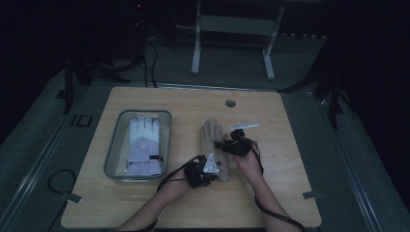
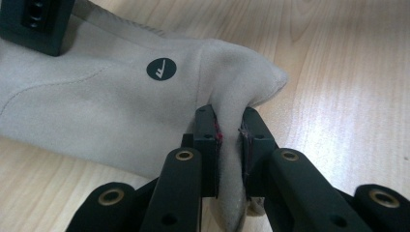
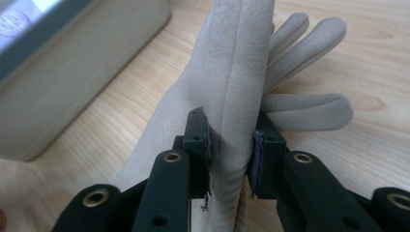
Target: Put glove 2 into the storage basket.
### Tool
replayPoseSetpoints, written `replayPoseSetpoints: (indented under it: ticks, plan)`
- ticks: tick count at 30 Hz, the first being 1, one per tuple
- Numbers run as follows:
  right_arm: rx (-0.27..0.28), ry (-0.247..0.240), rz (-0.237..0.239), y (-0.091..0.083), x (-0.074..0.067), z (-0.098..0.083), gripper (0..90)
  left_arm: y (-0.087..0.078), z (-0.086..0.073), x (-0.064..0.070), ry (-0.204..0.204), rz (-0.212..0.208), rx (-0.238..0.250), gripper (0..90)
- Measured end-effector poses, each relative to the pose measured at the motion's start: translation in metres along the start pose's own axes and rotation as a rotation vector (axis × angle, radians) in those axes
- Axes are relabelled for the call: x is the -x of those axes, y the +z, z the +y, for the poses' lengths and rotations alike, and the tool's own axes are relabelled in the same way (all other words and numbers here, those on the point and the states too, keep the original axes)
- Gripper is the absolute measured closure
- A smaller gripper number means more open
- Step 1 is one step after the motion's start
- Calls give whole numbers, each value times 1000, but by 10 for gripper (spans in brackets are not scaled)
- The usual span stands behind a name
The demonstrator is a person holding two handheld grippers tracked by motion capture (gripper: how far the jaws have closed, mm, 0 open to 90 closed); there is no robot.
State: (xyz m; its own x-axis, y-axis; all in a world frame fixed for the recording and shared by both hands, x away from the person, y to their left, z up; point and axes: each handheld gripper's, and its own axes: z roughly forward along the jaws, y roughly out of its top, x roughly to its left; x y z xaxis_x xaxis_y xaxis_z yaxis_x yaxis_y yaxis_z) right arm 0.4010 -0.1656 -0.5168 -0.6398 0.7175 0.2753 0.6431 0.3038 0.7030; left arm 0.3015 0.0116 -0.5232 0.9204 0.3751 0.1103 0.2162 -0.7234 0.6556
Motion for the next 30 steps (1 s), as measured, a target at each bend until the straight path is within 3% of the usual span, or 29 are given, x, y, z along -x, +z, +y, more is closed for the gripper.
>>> replayPoseSetpoints:
  ticks: [6,18,30]
  plan:
    - [29,-12,8,-7,-11,13,729,-17,6,-4,16,26,-36,807]
    - [78,-39,41,-21,-35,45,729,-68,17,-13,47,55,-22,807]
    - [103,-43,78,-13,-57,69,729,-99,7,-27,37,79,-3,807]
